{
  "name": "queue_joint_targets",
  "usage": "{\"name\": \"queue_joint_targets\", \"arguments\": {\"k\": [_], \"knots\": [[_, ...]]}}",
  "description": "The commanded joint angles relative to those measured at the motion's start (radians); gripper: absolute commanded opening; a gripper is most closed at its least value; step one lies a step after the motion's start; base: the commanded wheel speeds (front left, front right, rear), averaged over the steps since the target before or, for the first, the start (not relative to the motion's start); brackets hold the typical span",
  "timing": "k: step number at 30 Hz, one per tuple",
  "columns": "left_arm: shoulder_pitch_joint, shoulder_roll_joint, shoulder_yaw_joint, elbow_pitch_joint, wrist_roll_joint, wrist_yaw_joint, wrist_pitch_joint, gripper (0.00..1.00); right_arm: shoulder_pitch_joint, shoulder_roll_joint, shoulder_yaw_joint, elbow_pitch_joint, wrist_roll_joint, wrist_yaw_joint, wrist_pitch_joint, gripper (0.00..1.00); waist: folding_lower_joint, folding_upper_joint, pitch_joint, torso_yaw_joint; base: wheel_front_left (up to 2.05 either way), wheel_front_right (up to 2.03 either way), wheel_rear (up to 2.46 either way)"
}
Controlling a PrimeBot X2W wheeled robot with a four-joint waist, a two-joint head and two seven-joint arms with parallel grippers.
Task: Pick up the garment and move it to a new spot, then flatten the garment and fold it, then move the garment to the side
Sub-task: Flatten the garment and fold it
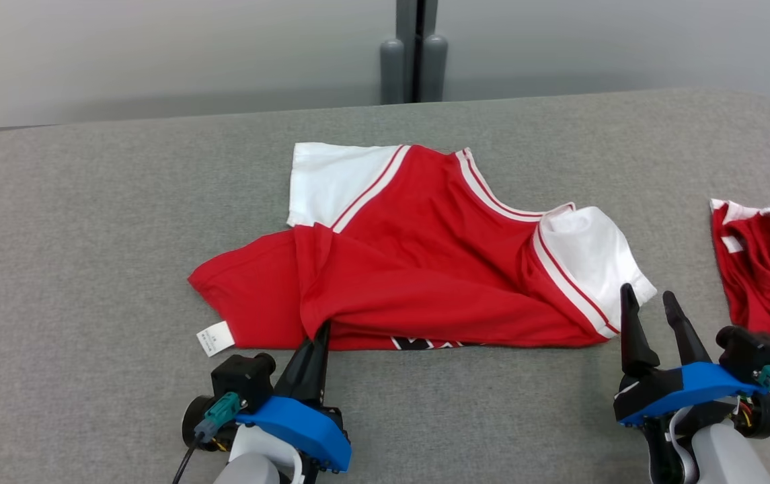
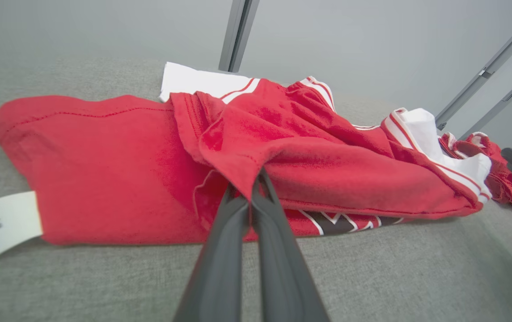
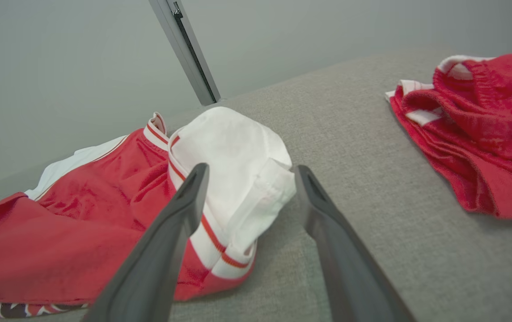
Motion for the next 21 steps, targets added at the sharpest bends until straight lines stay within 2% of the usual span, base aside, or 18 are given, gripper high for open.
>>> {"name": "queue_joint_targets", "arguments": {"k": [1, 5, 8, 18, 20, 21], "knots": [[0.011, 0.001, 0.015, -0.022, 0.005, -0.006, -0.003, 0.00, 0.009, -0.003, -0.003, -0.003, -0.002, 0.000, -0.003, 1.00, 0.0000, 0.0001, 0.002, 0.019, 0.00, 0.00, 0.00], [0.043, 0.001, 0.055, -0.057, -0.003, -0.008, -0.003, 0.00, 0.014, -0.003, -0.011, -0.009, 0.004, 0.000, -0.003, 1.00, 0.0000, 0.0001, -0.002, 0.064, 0.00, 0.00, 0.00], [0.057, 0.000, 0.097, -0.042, 0.007, 0.008, -0.003, 0.00, 0.003, -0.003, -0.004, -0.013, 0.005, 0.000, -0.003, 1.00, 0.0000, 0.0001, 0.001, 0.079, 0.00, 0.00, 0.00], [0.035, 0.000, 0.245, 0.074, 0.042, 0.111, -0.003, 0.00, -0.018, -0.003, -0.009, -0.011, -0.026, 0.000, -0.003, 1.00, 0.0000, 0.0001, 0.016, 0.042, 0.00, 0.00, 0.00], [0.024, 0.001, 0.259, 0.085, 0.058, 0.134, -0.003, 1.00, -0.013, -0.003, -0.019, -0.012, -0.030, 0.000, -0.003, 1.00, 0.0000, 0.0001, 0.014, 0.036, 0.00, 0.00, 0.00], [0.019, 0.000, 0.267, 0.080, 0.069, 0.146, -0.003, 1.00, -0.012, -0.003, -0.022, -0.014, -0.033, 0.000, -0.003, 1.00, 0.0000, 0.0001, 0.013, 0.034, 0.00, 0.00, 0.00]]}}
